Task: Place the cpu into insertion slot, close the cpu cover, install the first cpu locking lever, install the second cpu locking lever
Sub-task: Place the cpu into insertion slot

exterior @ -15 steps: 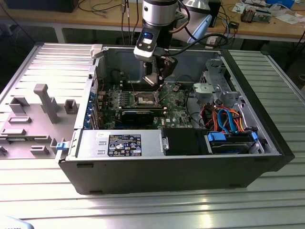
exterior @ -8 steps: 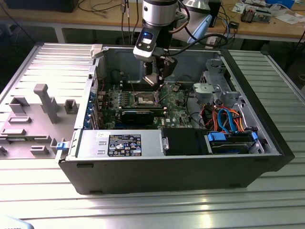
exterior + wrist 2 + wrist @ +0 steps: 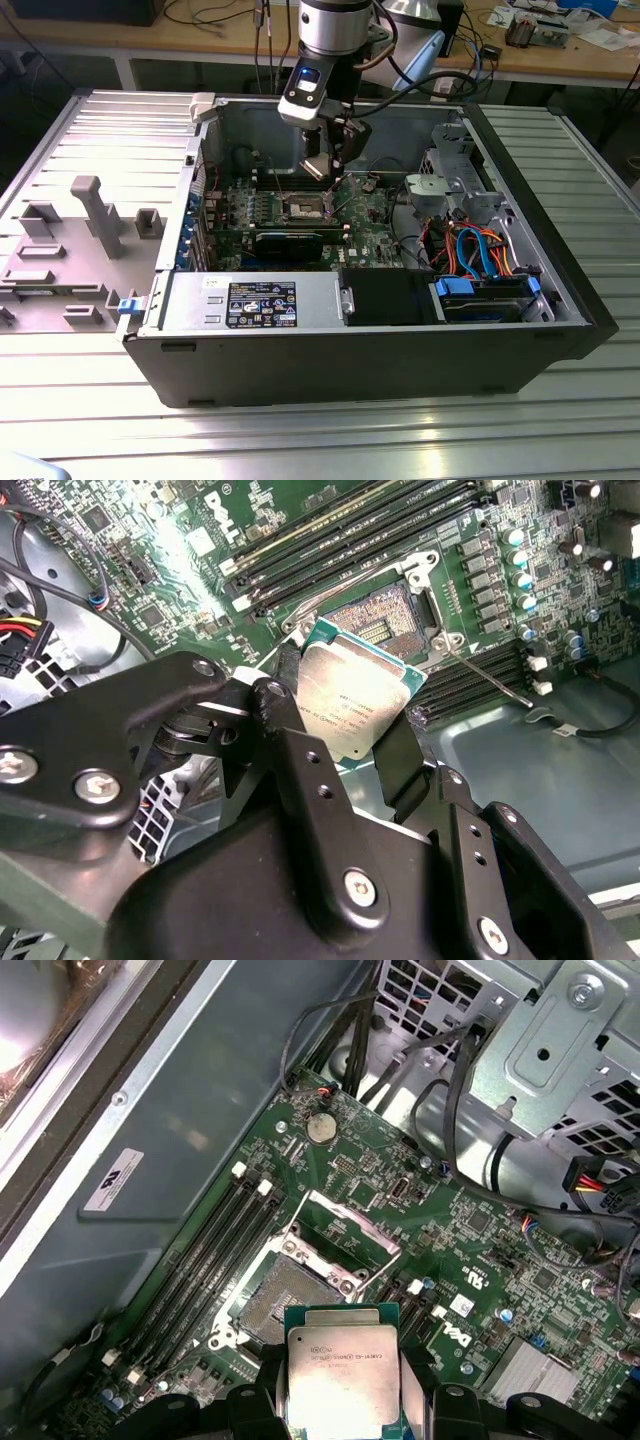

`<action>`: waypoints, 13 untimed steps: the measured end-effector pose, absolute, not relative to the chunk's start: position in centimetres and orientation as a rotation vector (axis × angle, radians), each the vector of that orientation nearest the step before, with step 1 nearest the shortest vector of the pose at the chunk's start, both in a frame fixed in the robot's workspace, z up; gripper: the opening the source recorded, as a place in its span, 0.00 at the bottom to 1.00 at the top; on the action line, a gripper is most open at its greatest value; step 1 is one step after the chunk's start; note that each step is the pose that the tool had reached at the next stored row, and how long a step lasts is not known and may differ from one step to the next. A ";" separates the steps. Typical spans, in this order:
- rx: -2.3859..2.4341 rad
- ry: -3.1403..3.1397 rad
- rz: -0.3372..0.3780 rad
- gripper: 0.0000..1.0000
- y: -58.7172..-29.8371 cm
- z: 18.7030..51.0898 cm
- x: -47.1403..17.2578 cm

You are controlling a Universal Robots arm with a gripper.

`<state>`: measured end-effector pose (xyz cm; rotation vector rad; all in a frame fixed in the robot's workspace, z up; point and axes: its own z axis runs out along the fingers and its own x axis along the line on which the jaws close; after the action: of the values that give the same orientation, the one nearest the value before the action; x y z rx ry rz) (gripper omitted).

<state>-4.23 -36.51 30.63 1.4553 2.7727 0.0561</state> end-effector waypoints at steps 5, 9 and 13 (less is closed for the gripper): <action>1.473 2.763 0.056 0.55 -36.5 30.6 -4.2; 1.497 2.750 0.056 0.55 -36.5 30.6 -4.2; 1.520 2.736 0.054 0.55 -36.5 30.5 -4.2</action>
<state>-4.23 -36.51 30.52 1.5196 2.7364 0.0545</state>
